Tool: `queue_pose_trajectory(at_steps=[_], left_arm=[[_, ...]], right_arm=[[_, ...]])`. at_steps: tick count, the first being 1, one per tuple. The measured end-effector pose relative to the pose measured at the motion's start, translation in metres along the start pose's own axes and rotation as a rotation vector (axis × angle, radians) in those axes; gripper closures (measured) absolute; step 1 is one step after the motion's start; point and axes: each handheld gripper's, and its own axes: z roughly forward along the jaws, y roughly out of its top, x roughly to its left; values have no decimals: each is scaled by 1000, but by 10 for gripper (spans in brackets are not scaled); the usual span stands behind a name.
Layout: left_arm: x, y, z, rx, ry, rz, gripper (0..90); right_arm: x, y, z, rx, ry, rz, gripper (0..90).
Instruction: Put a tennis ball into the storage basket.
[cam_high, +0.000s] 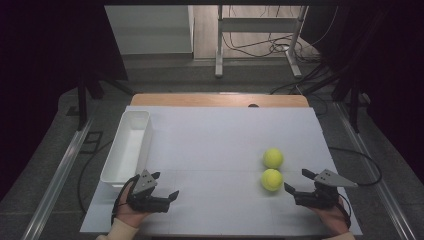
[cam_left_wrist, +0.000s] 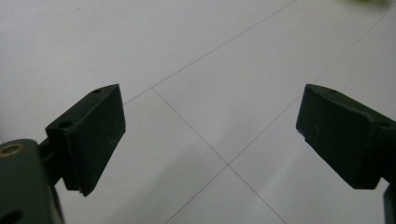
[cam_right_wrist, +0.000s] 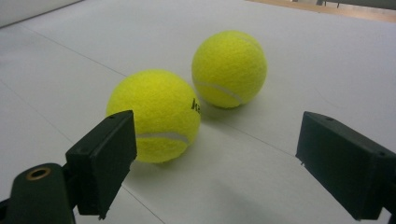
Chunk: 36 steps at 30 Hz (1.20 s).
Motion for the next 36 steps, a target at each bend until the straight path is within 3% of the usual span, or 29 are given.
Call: queue_pose_trajectory(at_steps=[18, 29, 36], left_arm=[[0, 3, 3, 12, 4, 0, 93], [0, 2, 4, 16, -11, 6, 93], [2, 2, 2, 1, -26, -11, 94]], right_arm=[[3, -1, 1, 4, 18, -24, 137], [5, 0, 0, 2, 16, -24, 138], [7, 0, 3, 16, 20, -29, 139]])
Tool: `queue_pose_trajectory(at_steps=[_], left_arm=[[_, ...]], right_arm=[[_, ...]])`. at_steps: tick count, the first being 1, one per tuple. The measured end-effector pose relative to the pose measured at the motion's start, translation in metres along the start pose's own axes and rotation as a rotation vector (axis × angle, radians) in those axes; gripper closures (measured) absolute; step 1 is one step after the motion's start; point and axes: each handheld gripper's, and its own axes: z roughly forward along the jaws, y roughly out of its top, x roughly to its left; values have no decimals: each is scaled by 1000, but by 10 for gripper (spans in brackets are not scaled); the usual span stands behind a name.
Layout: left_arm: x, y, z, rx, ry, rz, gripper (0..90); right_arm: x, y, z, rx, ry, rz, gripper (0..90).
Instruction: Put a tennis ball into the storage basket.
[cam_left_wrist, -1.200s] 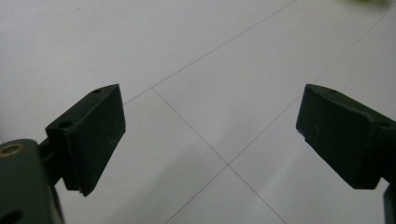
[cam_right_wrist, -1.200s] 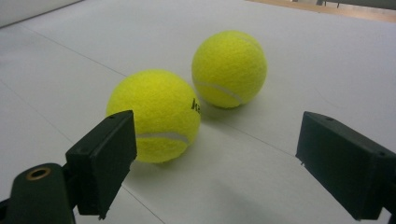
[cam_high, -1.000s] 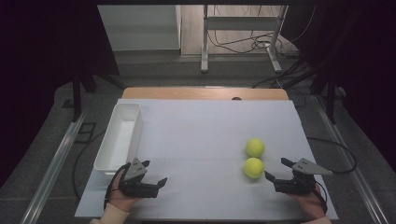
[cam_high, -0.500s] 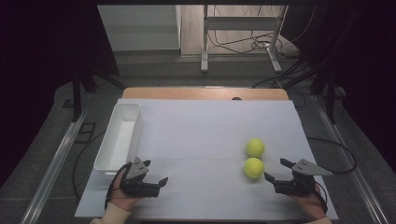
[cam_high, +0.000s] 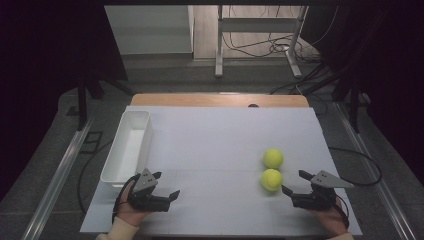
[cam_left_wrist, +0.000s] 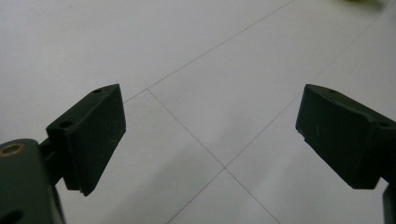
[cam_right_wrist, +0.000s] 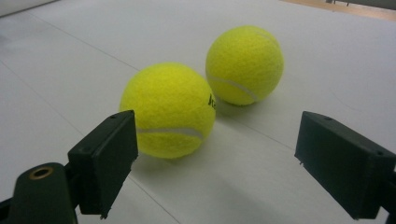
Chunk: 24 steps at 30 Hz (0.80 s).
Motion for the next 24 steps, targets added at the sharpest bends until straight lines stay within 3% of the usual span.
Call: queue_pose_trajectory(at_steps=[9, 16, 19, 24], left_arm=[[-3, 3, 2, 9, -20, -3, 95], [-4, 6, 6, 7, -56, -36, 98], [-12, 13, 8, 22, -34, 14, 98], [-25, 26, 13, 19, -54, 63, 98]], right_arm=[[1, 0, -1, -2, -1, -6, 139], [1, 0, -1, -1, 1, -4, 140], [1, 0, 0, -1, 1, -5, 140], [2, 1, 2, 4, 7, -11, 140]])
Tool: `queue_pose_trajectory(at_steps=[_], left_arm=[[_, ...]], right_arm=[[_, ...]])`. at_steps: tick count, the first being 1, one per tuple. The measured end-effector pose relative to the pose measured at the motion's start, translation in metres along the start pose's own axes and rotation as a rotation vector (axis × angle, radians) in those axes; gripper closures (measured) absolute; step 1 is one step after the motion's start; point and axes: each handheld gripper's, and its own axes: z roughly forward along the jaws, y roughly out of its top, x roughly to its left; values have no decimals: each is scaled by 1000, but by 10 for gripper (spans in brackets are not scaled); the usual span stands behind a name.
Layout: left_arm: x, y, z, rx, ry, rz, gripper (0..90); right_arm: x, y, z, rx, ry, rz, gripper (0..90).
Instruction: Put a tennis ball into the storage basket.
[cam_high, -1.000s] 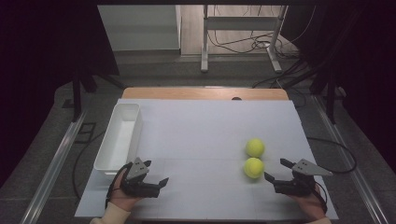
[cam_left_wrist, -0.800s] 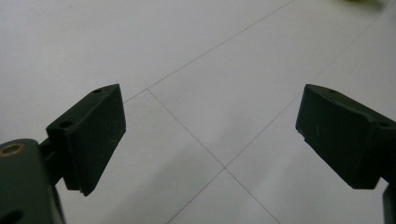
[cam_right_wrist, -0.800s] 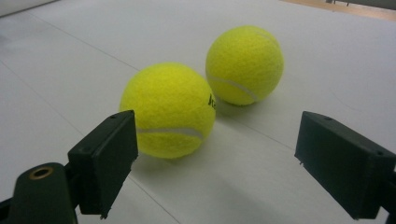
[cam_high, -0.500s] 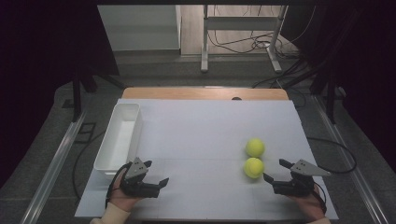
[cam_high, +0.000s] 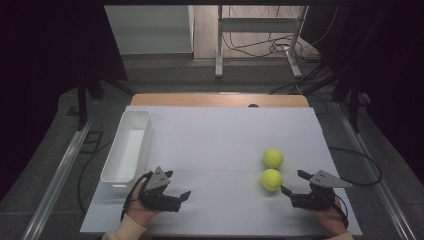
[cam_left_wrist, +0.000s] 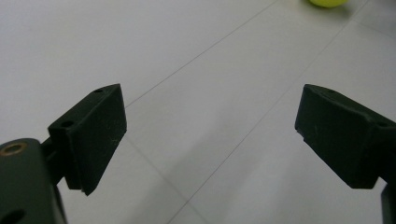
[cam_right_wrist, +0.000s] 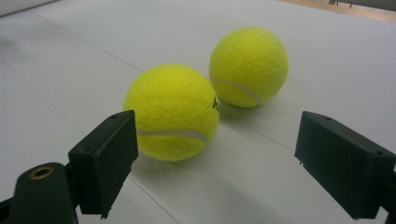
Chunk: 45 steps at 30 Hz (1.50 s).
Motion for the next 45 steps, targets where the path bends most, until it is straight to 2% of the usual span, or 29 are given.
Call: queue_pose_trajectory(at_steps=[3, 8, 13, 19, 26, 45], left_arm=[[-3, 6, 4, 5, -13, 16, 98], [-2, 10, 9, 4, -37, -1, 98], [-3, 17, 14, 3, -52, 7, 99], [-10, 27, 26, 21, -75, 44, 99], [-14, 35, 38, 37, -87, 64, 99], [-18, 52, 58, 38, -125, 64, 100]], right_arm=[[0, 0, 0, -4, 1, 3, 140], [-1, -1, 1, 5, -1, 3, 140], [-2, 0, 0, -5, -4, 10, 141], [-2, 0, 0, -4, -3, 8, 141], [-2, 0, 0, -3, 1, 8, 140], [-2, -1, 1, 1, 1, 4, 140]])
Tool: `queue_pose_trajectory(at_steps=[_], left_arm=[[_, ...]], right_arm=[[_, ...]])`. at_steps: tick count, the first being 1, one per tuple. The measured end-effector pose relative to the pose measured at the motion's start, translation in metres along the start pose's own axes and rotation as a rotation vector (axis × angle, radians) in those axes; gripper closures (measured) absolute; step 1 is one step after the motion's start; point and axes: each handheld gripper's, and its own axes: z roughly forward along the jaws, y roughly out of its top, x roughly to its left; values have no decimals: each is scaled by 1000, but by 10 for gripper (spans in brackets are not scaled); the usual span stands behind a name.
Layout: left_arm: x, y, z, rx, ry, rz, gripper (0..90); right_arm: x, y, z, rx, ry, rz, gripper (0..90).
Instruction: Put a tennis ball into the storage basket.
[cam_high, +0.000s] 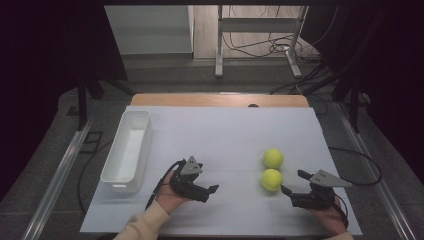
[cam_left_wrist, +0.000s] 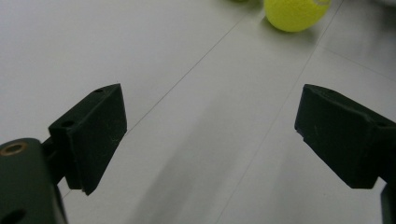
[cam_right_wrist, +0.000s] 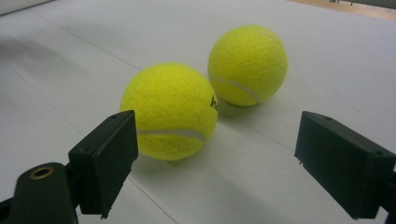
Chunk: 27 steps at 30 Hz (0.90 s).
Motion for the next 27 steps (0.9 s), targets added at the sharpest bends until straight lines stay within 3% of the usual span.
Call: queue_pose_trajectory(at_steps=[27], left_arm=[[-7, 17, 24, 16, -47, 23, 101]], right_arm=[[1, 0, 1, 3, 1, -15, 142]])
